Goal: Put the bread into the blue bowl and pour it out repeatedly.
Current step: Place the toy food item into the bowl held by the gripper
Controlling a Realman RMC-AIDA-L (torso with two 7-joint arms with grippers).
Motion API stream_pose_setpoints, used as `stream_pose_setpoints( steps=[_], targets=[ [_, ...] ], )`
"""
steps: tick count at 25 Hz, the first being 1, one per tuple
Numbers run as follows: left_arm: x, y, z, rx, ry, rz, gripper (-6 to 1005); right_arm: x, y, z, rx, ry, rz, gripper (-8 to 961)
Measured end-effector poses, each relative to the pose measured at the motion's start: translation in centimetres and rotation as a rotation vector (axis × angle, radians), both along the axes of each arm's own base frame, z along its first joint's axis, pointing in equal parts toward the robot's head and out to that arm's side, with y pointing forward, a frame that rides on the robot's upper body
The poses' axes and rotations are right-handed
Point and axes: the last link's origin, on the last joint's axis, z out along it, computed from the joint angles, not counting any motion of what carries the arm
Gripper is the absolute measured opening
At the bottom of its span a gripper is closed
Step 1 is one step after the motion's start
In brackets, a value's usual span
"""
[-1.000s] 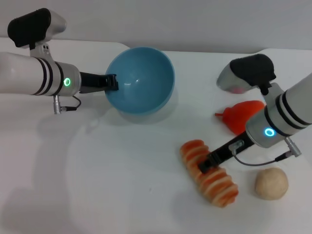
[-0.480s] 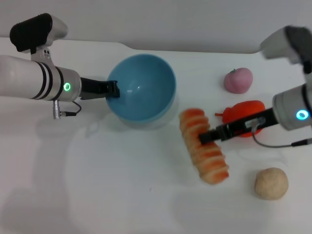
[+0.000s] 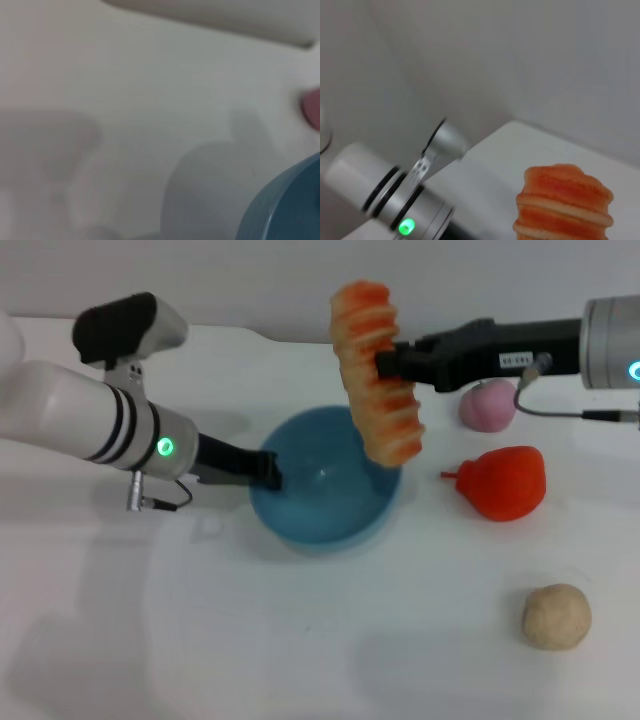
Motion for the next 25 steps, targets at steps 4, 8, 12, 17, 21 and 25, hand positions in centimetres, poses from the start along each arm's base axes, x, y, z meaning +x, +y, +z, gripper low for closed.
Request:
stream_pose_setpoints(
  steps=[4,8,12,17,21,25],
  targets=[
    [0.5,-0.9,-1.0,-0.067,0.008,-0.015,-1,0.2,0.7,-1.2,0.032,-0.052,0.010,125],
    [0.7,-1.1,-1.3,-0.080,-0.001,-0.016,-1,1.2,0.5,-2.9,0.022,-0.109,0.001,123],
    [1.1,-1.2,-1.6,-0.079,-0.021,-0.016,-2,1.2,-0.1,-4.6,-0.025,-0.153,0.029,120],
    [1.1,-1.1,-1.6,-0.075,-0.023,-0.019,-2,0.9,-0.4,-5.4,-0.042,-0.170,0.050,113],
    [0.9,-1.2,-1.5,-0.074,-0.021,-0.016,-1,0.8,-0.4,-5.3,-0.038,-0.169,0.055,106],
    [0.7,-1.2,-1.4,-0.070,-0.019,-0.015,-1,0.7,-0.5,-4.9,-0.032,-0.163,0.058,219]
  ],
)
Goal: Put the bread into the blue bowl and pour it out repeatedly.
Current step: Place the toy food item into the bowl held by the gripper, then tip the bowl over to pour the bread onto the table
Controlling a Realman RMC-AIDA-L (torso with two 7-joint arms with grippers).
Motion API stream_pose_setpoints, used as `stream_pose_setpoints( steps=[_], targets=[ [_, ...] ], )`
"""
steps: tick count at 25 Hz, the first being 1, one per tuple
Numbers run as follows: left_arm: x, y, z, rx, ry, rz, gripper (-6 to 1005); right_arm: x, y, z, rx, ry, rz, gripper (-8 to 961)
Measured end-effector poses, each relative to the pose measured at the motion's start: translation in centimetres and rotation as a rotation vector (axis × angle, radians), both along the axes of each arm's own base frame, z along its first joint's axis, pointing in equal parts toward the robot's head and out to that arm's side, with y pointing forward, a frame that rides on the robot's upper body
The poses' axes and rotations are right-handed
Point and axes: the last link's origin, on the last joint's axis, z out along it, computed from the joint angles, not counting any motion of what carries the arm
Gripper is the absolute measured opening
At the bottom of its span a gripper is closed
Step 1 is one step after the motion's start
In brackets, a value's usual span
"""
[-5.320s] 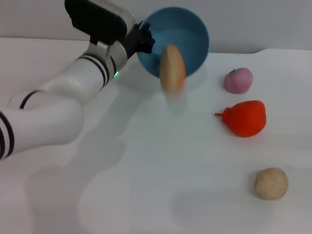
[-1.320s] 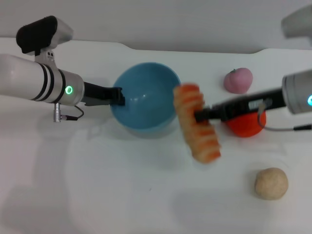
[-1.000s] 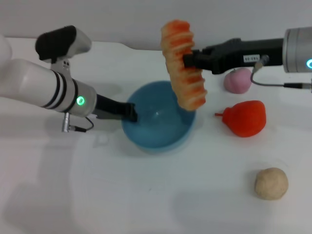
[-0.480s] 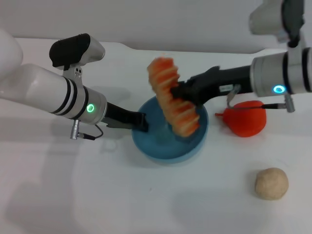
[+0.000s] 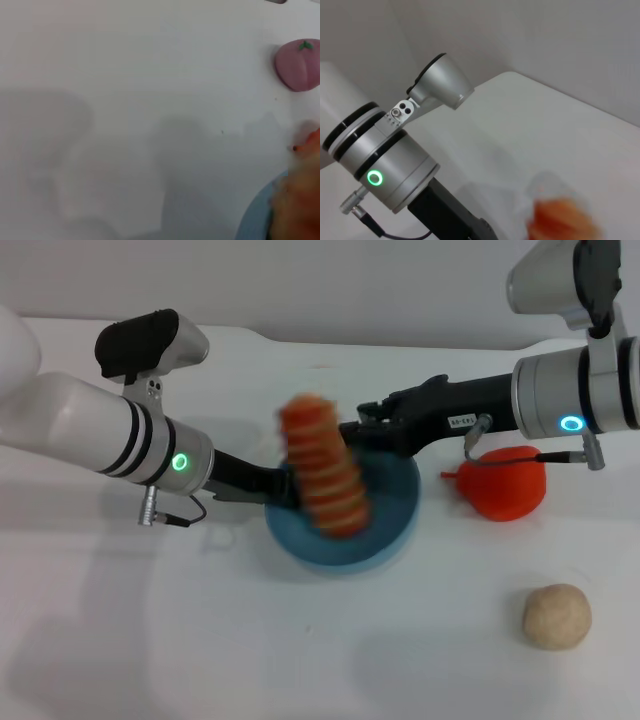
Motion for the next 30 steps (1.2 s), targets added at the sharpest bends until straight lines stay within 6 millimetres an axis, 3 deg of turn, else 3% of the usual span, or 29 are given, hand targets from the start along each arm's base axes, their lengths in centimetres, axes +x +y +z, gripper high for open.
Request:
stream_pose_setpoints(
  steps=[9,15,20,30],
  targets=[
    [0.4,0.7,0.2,0.015,0.026,-0.031,-2,0.7,0.7,2.3,0.107,0.105,-0.070,381],
    [2.2,3.2,0.0,0.095,0.154,-0.182,-2,5.5,1.1,5.2,0.228,0.206,-0.271,395],
    [3.8,4.9,-0.2,0.149,0.243,-0.308,-2,9.5,-0.6,6.0,0.243,0.269,-0.414,390],
    [6.7,7.6,-0.1,0.322,0.402,-0.600,-1,15.3,-3.8,8.0,0.313,0.421,-0.640,379]
  ],
)
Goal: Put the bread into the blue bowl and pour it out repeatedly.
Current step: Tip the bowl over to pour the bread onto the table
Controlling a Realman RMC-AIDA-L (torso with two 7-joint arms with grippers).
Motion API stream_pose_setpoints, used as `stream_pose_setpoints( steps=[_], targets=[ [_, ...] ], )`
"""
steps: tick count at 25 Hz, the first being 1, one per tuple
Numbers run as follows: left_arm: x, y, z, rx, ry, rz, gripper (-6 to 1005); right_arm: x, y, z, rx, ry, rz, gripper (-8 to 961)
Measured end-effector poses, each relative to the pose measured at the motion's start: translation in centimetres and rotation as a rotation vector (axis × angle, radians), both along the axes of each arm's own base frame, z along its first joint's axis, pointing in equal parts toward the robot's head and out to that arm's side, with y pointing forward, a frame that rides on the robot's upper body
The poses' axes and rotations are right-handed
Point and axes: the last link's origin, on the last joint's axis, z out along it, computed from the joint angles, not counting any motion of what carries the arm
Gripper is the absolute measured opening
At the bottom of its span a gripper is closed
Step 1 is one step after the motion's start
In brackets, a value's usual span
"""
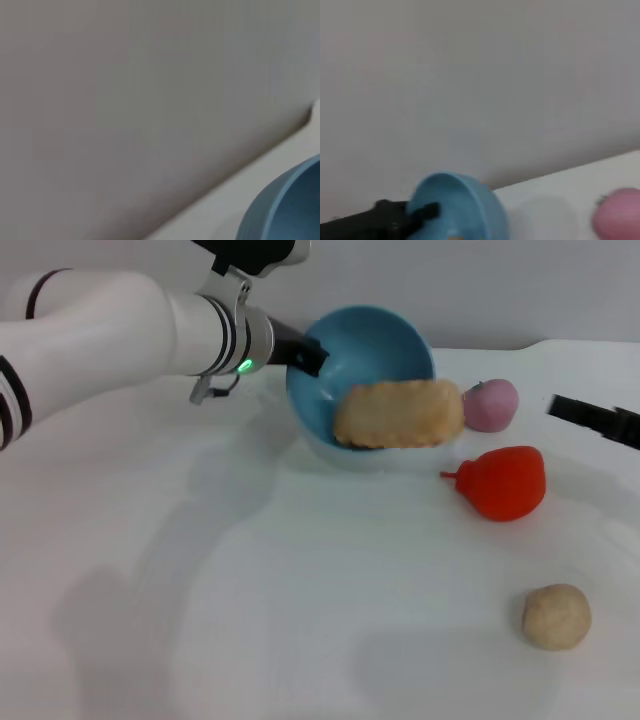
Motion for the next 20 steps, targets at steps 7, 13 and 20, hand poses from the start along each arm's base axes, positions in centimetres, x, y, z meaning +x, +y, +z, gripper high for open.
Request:
stream_pose_setpoints(
  steps=[7,13,20],
  targets=[
    [-0.1,0.5,0.8,0.191,0.011,-0.187,-1,3.3,-2.0,0.3,0.033,0.066,-0.132,372],
    [-0.2,0.0,1.6,0.333,0.021,-0.344,-1,3.6,-2.5,0.4,0.036,0.084,-0.142,366],
    [-0.6,-1.4,1.3,0.430,0.057,-0.504,-2,3.4,-2.4,0.0,0.020,0.096,-0.139,358]
  ],
)
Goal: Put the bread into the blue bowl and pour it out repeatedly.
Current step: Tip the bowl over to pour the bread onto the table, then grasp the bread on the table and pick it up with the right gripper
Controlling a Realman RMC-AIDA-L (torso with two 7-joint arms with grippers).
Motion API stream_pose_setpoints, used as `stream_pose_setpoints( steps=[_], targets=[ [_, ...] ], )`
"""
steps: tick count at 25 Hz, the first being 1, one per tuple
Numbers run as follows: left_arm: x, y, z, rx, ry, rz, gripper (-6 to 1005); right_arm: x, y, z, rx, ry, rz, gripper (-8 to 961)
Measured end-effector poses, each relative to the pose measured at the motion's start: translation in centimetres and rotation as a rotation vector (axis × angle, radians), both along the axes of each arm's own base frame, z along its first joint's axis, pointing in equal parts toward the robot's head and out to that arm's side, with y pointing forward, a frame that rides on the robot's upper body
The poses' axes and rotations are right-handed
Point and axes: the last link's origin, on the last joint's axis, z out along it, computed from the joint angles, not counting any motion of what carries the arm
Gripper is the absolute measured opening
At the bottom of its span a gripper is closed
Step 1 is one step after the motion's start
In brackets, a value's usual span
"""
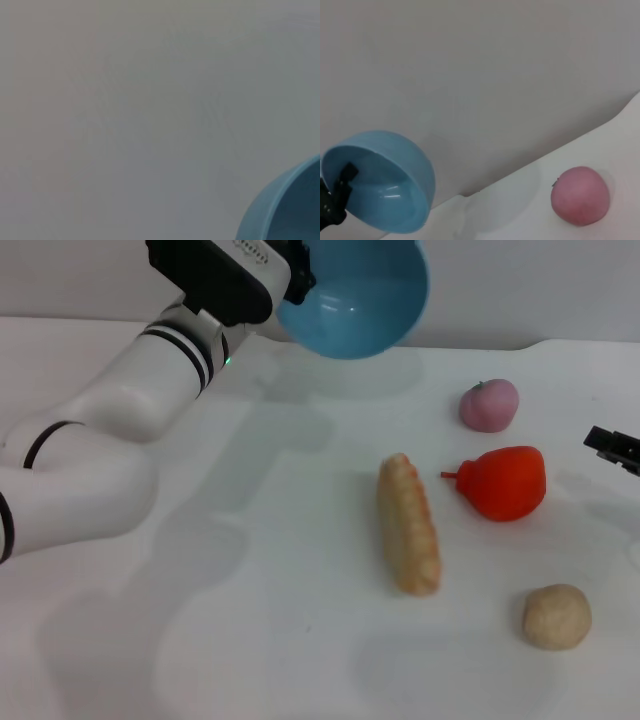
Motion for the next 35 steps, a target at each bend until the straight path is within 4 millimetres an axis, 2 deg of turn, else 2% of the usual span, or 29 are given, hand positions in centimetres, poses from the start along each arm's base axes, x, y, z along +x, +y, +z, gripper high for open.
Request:
stream_pose_setpoints(
  steps=[5,11,14,19,23,30,35],
  targets=[
    [-0.4,0.4,-0.2,-0.025,-0.022,0.065,-2,-0.2,0.0,-0.2,-0.011,0.003,0.011,353],
    [-1.9,2.7,0.8,-0.171,-0.127,0.386,-2,-1.5,0.4,-0.2,-0.032,0.019,0.068,347],
    [-2.3,3.1,1.3,-0.283,-0.161,0.533,-2,-3.0,1.0,-0.3,-0.061,0.004,0.142,344],
    [-2.9,2.4,2.1,-0.405,-0.126,0.635,-1,-6.6,2.2,-0.2,-0.133,-0.110,0.320,338],
    [-4.1,1.3,2.8,-0.495,-0.204,0.757,-1,-9.1,3.4,-0.2,-0.234,-0.209,0.388,334],
    [-7.1,-0.4,3.7,-0.524,-0.240,0.893,-2,-12.5,4.9,-0.8,-0.485,-0.489,0.373,327],
    [-8.2,-1.6,4.2,-0.556,-0.245,0.974,-2,-14.6,5.3,-1.9,-0.609,-0.649,0.389,322]
  ],
)
